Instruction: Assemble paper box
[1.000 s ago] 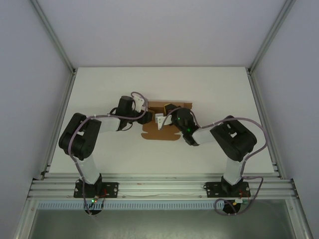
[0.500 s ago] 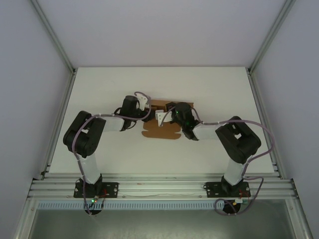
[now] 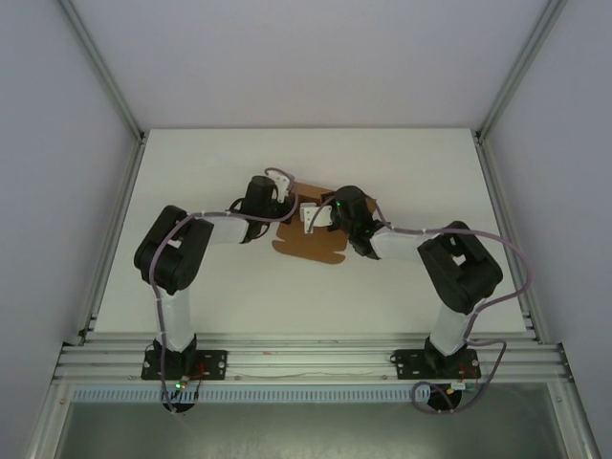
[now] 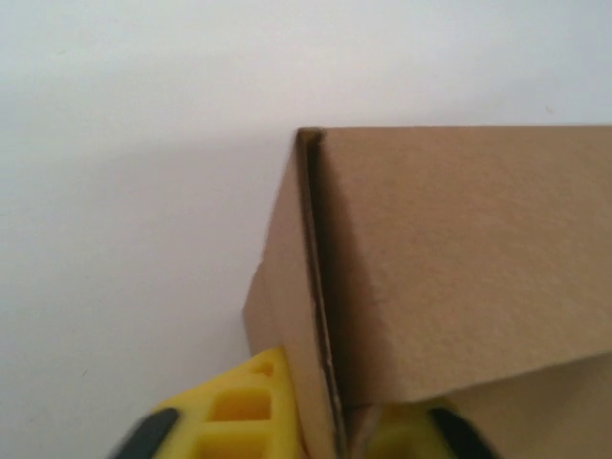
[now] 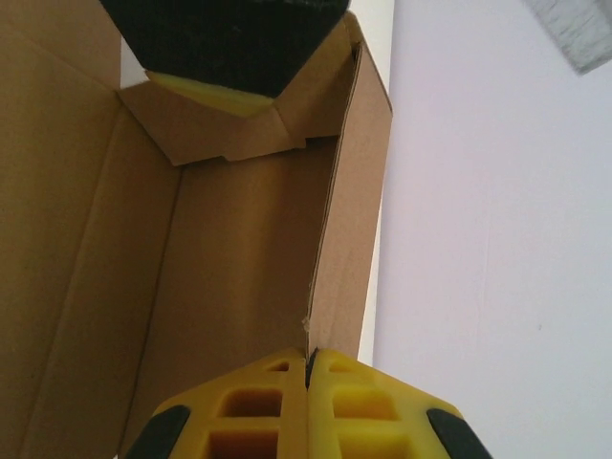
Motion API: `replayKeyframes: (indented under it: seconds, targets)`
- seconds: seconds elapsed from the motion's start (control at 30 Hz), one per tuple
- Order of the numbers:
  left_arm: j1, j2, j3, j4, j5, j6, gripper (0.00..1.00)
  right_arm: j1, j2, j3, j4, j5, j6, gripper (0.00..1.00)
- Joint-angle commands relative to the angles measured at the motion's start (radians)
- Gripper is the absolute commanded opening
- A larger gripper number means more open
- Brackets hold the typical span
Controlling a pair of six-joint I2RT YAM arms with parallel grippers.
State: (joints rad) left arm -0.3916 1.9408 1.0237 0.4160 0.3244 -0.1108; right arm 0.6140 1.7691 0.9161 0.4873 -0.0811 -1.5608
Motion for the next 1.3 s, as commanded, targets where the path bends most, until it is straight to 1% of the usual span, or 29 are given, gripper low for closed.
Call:
replayKeyframes:
  seconds: [0.0, 0.03, 0.1, 0.17, 0.23, 0.3, 0.37, 0.4, 0.43, 0.5, 0.53, 0.57, 0.63, 0.67, 0.7, 0.77, 0.8, 0.87, 0.97, 1.0, 1.03, 1.07, 1.2, 1.27]
  targets:
    - [-0.039, 0.018, 0.074, -0.015, -0.122, -0.032, 0.0, 0.021, 0.0, -0.012, -0.221, -0.108, 0.056, 0.0]
    - [-0.046, 0.021, 0.086, -0.038, -0.156, -0.031, 0.0, 0.021, -0.003, -0.008, -0.223, -0.103, 0.072, 0.0]
    - [-0.056, 0.022, 0.103, -0.09, -0.184, -0.017, 0.0, 0.022, -0.016, 0.002, -0.22, -0.089, 0.134, 0.01]
    - [-0.061, 0.01, 0.098, -0.127, -0.198, -0.022, 0.0, 0.018, -0.03, 0.025, -0.223, -0.047, 0.218, 0.16]
    - [-0.063, -0.015, 0.06, -0.13, -0.174, -0.023, 0.0, 0.009, -0.052, 0.046, -0.234, 0.001, 0.27, 0.39]
    - [-0.064, -0.049, 0.004, -0.102, -0.145, -0.005, 0.0, -0.013, -0.09, 0.051, -0.237, 0.01, 0.317, 0.46]
    - [-0.063, -0.085, -0.041, -0.092, -0.136, 0.027, 0.0, -0.046, -0.163, 0.058, -0.313, -0.063, 0.356, 0.54]
    - [-0.063, -0.099, -0.053, -0.101, -0.13, 0.038, 0.0, -0.06, -0.204, 0.07, -0.38, -0.117, 0.378, 0.59]
    - [-0.064, -0.111, -0.067, -0.106, -0.121, 0.057, 0.0, -0.077, -0.254, 0.102, -0.493, -0.19, 0.386, 0.62]
    - [-0.061, -0.134, -0.094, -0.105, -0.108, 0.063, 0.0, -0.109, -0.312, 0.182, -0.708, -0.322, 0.448, 0.64]
    - [-0.063, -0.142, -0.105, -0.101, -0.104, 0.062, 0.0, -0.127, -0.329, 0.217, -0.802, -0.386, 0.452, 0.64]
    - [-0.063, -0.15, -0.117, -0.091, -0.093, 0.065, 0.0, -0.141, -0.346, 0.227, -0.82, -0.418, 0.489, 0.65]
    - [-0.063, -0.16, -0.151, -0.046, -0.048, 0.074, 0.0, -0.162, -0.362, 0.172, -0.63, -0.416, 0.651, 0.65]
    - [-0.064, -0.163, -0.167, -0.023, -0.023, 0.083, 0.0, -0.167, -0.354, 0.141, -0.52, -0.409, 0.739, 0.68]
    - [-0.067, -0.165, -0.179, -0.007, -0.005, 0.092, 0.0, -0.171, -0.336, 0.133, -0.46, -0.404, 0.83, 0.7]
    - [-0.072, -0.166, -0.192, 0.004, 0.001, 0.103, 0.0, -0.177, -0.299, 0.176, -0.51, -0.453, 0.943, 0.69]
    - [-0.072, -0.167, -0.194, 0.002, 0.011, 0.11, 0.0, -0.178, -0.276, 0.196, -0.509, -0.459, 1.054, 0.68]
    - [-0.08, -0.169, -0.197, -0.009, 0.019, 0.129, 0.0, -0.179, -0.232, 0.223, -0.508, -0.469, 1.202, 0.67]
    - [-0.097, -0.181, -0.205, -0.02, 0.006, 0.177, 0.0, -0.177, -0.15, 0.281, -0.598, -0.632, 1.194, 0.67]
    - [-0.101, -0.183, -0.205, -0.024, 0.011, 0.193, 0.0, -0.178, -0.117, 0.315, -0.624, -0.651, 1.223, 0.67]
    - [-0.103, -0.181, -0.205, -0.027, 0.008, 0.198, 0.0, -0.18, -0.085, 0.342, -0.632, -0.654, 1.271, 0.67]
    - [-0.104, -0.182, -0.202, -0.034, 0.014, 0.204, 0.0, -0.179, -0.053, 0.375, -0.661, -0.664, 1.286, 0.66]
    - [-0.105, -0.162, -0.2, -0.027, 0.008, 0.201, 0.0, -0.179, 0.058, 0.484, -0.811, -0.701, 1.256, 0.63]
    - [-0.108, -0.156, -0.205, -0.009, 0.023, 0.197, 0.0, -0.178, 0.105, 0.53, -0.896, -0.694, 1.225, 0.6]
